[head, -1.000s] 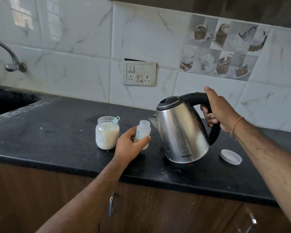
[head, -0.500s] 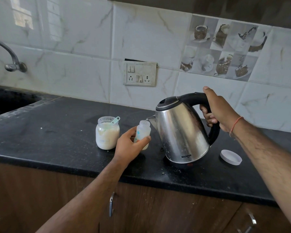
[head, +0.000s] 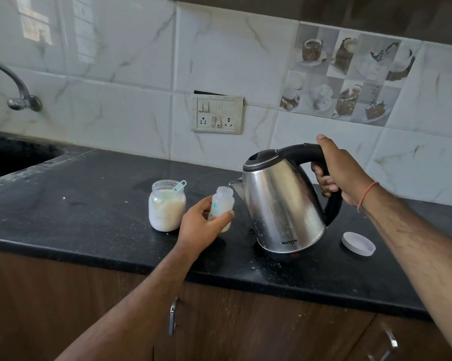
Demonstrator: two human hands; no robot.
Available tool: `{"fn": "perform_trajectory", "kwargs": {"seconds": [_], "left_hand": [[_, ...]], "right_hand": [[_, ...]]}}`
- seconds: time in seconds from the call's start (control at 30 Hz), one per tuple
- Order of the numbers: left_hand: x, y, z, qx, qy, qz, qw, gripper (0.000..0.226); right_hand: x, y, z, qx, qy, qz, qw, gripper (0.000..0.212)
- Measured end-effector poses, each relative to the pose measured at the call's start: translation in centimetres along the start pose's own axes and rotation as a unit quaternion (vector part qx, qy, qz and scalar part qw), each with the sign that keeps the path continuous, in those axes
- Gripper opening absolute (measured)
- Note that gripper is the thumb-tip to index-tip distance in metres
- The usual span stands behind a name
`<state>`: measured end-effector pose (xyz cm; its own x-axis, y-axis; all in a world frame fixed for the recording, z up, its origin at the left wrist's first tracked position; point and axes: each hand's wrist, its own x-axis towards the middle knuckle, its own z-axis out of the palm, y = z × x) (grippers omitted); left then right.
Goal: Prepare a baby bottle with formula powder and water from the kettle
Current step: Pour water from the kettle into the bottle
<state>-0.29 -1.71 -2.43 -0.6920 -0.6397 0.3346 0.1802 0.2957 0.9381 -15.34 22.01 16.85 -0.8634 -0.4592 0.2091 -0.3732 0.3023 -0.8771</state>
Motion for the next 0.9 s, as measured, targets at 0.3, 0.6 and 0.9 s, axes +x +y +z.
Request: {"fn": "perform_trajectory", "kwargs": {"seconds": [0.3, 0.6, 0.9], "left_hand": [[0.00, 0.05, -0.06, 0.007, -0.003, 0.001, 1.000, 0.050], [-0.08, 0.18, -0.04, 0.007, 0.001, 0.002, 1.000, 0.048], [-0.31, 0.53, -0.01, -0.001, -0.004, 0.003, 1.000, 0.040]], "right_hand": [[0.01, -0.04, 0.09, 0.003, 0.002, 0.000, 1.000, 0.072], [0.04, -0.11, 0.15, 0.004, 0.000, -0.002, 1.000, 0.072], [-0.07, -0.20, 0.17, 0.004, -0.001, 0.000, 1.000, 0.071]]}}
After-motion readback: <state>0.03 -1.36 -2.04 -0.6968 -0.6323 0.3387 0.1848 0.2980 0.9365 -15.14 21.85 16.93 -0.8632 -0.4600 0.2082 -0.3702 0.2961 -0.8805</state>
